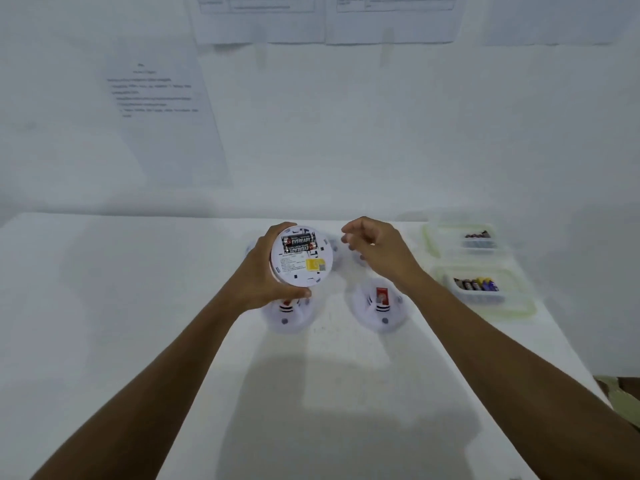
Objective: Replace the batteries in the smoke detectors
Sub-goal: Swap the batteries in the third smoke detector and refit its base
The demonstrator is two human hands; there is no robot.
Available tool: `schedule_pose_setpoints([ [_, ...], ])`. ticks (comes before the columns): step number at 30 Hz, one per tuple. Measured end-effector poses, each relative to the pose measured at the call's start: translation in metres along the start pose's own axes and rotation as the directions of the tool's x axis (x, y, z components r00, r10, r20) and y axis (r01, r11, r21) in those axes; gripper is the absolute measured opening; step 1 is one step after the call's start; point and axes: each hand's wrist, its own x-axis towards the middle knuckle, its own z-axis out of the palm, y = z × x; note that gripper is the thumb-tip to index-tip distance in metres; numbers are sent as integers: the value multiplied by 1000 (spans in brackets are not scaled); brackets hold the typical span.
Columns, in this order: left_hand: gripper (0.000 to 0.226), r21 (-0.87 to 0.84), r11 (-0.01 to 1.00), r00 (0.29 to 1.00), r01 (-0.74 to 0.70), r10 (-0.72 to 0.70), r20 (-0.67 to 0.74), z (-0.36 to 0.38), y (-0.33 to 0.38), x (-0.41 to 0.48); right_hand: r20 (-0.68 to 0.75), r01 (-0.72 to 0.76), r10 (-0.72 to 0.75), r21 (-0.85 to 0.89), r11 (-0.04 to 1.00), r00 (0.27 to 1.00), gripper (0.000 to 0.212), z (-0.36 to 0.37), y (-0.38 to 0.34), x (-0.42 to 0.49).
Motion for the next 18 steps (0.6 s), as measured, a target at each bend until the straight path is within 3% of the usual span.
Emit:
schedule_pose_setpoints([
  [4, 104, 9, 999, 999, 31, -31, -18, -54, -34, -12, 188, 198, -138, -352, 915, 972, 20, 65, -10, 40],
  [8, 105, 3, 998, 997, 69, -68, -27, -89, -59, -19, 370, 321, -91, -629, 708, 925, 34, 118, -13, 80],
  [12, 104, -17, 997, 997, 73, -73, -27, -113, -80, -23, 399, 312, 1, -720, 620, 917, 40, 159, -13, 98],
  [18, 102, -33, 998, 998, 62, -62, -25, -136, -100, -22, 374, 323, -31, -751, 576, 927, 46, 170, -22, 102],
])
